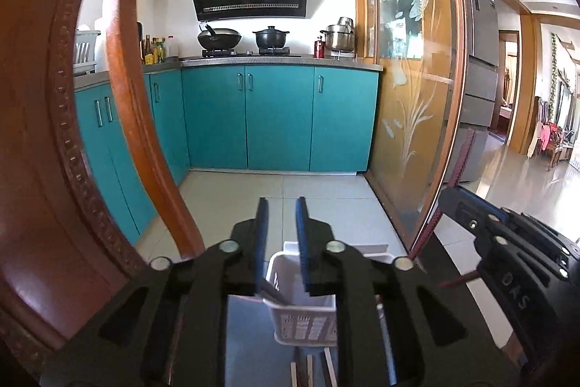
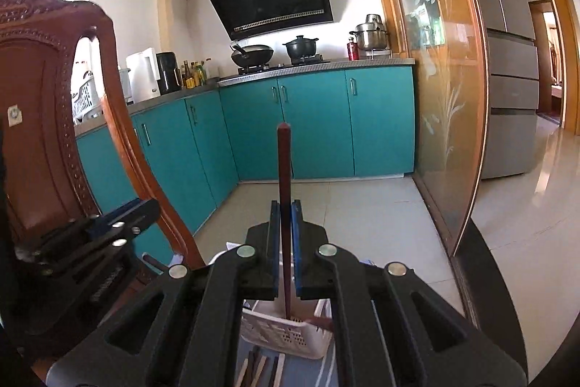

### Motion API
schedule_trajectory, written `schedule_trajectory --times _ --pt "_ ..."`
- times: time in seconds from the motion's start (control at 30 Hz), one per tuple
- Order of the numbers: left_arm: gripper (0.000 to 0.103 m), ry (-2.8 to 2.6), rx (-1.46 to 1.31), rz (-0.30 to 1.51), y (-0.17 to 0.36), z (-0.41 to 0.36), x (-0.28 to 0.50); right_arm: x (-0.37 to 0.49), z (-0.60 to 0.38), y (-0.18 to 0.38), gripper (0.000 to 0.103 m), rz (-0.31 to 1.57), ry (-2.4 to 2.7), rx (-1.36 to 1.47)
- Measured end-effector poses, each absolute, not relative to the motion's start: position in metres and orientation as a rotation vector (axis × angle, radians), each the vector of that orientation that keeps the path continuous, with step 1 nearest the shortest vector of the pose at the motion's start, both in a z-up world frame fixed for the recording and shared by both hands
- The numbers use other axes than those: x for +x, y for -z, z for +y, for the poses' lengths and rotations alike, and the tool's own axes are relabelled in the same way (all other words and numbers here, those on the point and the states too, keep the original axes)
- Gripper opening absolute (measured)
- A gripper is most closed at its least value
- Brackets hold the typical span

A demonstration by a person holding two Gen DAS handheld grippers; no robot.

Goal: Organize utensils

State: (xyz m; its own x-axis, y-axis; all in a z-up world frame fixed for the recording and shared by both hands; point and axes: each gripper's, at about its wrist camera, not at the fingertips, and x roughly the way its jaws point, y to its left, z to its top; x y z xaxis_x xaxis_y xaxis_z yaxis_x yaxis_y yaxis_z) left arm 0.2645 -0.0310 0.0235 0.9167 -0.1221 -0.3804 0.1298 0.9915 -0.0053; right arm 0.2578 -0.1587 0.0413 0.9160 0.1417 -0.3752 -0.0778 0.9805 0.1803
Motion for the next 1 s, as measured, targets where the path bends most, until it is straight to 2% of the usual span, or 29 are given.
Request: schedule_trajectory --times 0.2,0.37,0.47,0.57,0.63,0.8,1.0 --pt "0.03 0.1 0.045 0.372 -0.012 -0.015 0.236 0.243 -0.154 -0.04 0.011 0.397 -0.094 0.115" --pt "0.031 0.079 0.049 0.438 0.014 0.0 0.233 0.213 -0.158 -0.053 0.03 0.328 -0.089 0.09" --pt "0.031 0.072 0.048 0.476 0.028 0.007 0.231 0.189 -0.164 -0.054 0.037 0.279 -0.128 0.09" --pt "0.034 0.07 0.066 0.494 0.038 0.009 0.226 0.17 -0.163 -0.035 0.039 0.285 -0.194 0.044" --pt "0.038 0.065 0.075 0.492 0.041 0.01 0.223 0.164 -0.161 -0.012 0.04 0.335 -0.23 0.011" --pt "0.039 0.059 0.065 0.506 0.049 0.014 0.22 0.195 -0.154 0.062 0.04 0.69 -0.282 0.006" --pt "0.04 0.065 0.071 0.536 0.062 0.014 0.215 0.225 -0.148 0.115 0.04 0.926 -0.234 0.026"
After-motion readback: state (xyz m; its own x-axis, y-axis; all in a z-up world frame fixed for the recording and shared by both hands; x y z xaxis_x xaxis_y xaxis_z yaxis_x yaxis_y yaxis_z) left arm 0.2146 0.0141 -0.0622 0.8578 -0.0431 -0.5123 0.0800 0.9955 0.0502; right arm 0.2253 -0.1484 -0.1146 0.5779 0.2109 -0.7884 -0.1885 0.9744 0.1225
